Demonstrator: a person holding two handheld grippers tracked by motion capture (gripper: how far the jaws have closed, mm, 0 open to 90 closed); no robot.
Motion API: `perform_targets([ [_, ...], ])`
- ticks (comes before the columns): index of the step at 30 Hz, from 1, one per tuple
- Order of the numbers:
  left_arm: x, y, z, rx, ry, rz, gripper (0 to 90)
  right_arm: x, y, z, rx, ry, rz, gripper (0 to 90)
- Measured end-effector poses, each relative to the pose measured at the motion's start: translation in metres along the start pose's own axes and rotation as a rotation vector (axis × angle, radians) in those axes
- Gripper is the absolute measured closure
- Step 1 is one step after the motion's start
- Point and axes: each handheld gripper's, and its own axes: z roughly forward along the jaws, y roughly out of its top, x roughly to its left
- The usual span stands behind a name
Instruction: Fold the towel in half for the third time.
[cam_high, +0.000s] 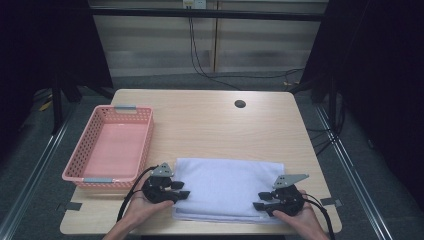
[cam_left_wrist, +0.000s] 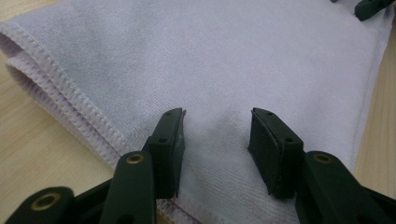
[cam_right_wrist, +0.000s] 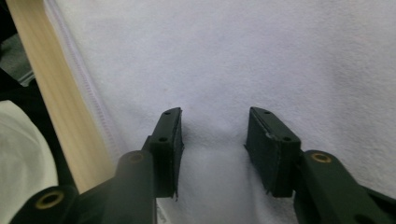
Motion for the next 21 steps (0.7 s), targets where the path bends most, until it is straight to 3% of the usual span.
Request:
perform_targets([
  [5, -0.007, 0.008, 0.012, -0.008, 0.01, 0.011, 52.2, -0.016, -0.005, -0.009, -0.009, -0.024, 0.032, 58.4],
  [7, -0.013, 0.013, 0.017, 0.019, 0.017, 0.05, 50.0, -0.021, -0.008, -0.013, -0.014, -0.047, 0.031, 58.6],
  [8, -0.017, 0.014, 0.02, 0.019, 0.018, 0.05, 49.8, -0.024, -0.011, -0.016, -0.019, -0.049, 0.032, 58.9],
  [10, -0.022, 0.017, 0.026, 0.016, -0.008, 0.037, 48.0, -0.032, -0.018, -0.023, -0.029, -0.06, 0.044, 59.3],
  [14, -0.031, 0.026, 0.032, 0.052, -0.028, 0.052, 50.4, -0.039, -0.029, -0.035, -0.046, -0.066, 0.082, 57.2],
  [16, -0.031, 0.031, 0.029, 0.054, -0.043, 0.063, 51.1, -0.033, -0.029, -0.037, -0.046, -0.08, 0.074, 50.5],
  [17, -0.029, 0.034, 0.024, 0.028, -0.039, 0.067, 50.8, -0.029, -0.028, -0.037, -0.042, -0.089, 0.065, 48.4],
  [21, -0.013, 0.046, 0.011, -0.019, 0.004, 0.037, 47.3, -0.006, -0.019, -0.033, -0.079, -0.047, 0.027, 46.9],
])
